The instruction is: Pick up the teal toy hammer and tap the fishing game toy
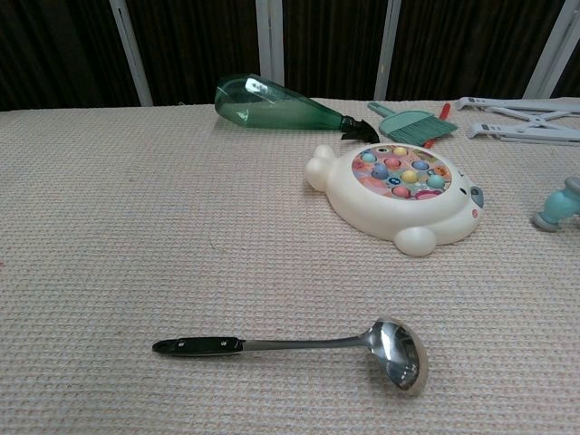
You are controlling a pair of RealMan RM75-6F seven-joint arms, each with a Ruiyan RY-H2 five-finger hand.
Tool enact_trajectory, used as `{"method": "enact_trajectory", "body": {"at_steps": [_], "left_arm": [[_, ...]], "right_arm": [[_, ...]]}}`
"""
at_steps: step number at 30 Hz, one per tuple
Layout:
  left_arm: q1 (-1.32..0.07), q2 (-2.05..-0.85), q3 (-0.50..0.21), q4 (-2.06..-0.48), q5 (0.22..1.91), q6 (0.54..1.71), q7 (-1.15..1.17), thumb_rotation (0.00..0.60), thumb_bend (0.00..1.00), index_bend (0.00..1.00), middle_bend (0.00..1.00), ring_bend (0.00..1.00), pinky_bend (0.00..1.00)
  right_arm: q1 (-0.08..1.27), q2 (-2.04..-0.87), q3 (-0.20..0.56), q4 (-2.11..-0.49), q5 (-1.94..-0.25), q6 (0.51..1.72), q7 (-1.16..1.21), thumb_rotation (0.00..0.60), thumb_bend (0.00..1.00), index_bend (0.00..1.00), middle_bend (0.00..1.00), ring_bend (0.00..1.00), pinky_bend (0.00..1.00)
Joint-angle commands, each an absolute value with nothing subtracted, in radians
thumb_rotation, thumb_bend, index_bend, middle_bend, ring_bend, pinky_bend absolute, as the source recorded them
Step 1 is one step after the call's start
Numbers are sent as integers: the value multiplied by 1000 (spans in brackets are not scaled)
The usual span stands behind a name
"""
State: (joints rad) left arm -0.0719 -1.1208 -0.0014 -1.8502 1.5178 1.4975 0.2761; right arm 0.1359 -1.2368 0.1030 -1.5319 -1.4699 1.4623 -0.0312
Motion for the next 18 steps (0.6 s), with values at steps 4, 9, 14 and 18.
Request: {"method": "enact_trajectory", "body": {"at_steps": [4,9,14,18], "left_arm": [[-74,-1118,1,-1852,1528,1496,310,600,106,0,0,0,0],[-70,-1119,-1,-1863,1535,1508,326,600,106,0,0,0,0],[-58,-1125,7,-1861,1547,1523,318,600,106,0,0,0,0],[-51,-1124,13,-1853,1560,1532,302,600,106,0,0,0,0]], "right_arm": [[143,-1226,94,-1545,-1474,1440,-33,600,328,56,131,93,0],[142,-1223,92,-1548,-1482,1448,-36,600,328,52,128,90,0],[130,-1220,91,-1548,-1491,1474,-36,600,328,27,127,89,0],[128,-1210,97,-1549,-1501,1491,-26,600,328,13,125,88,0]]}}
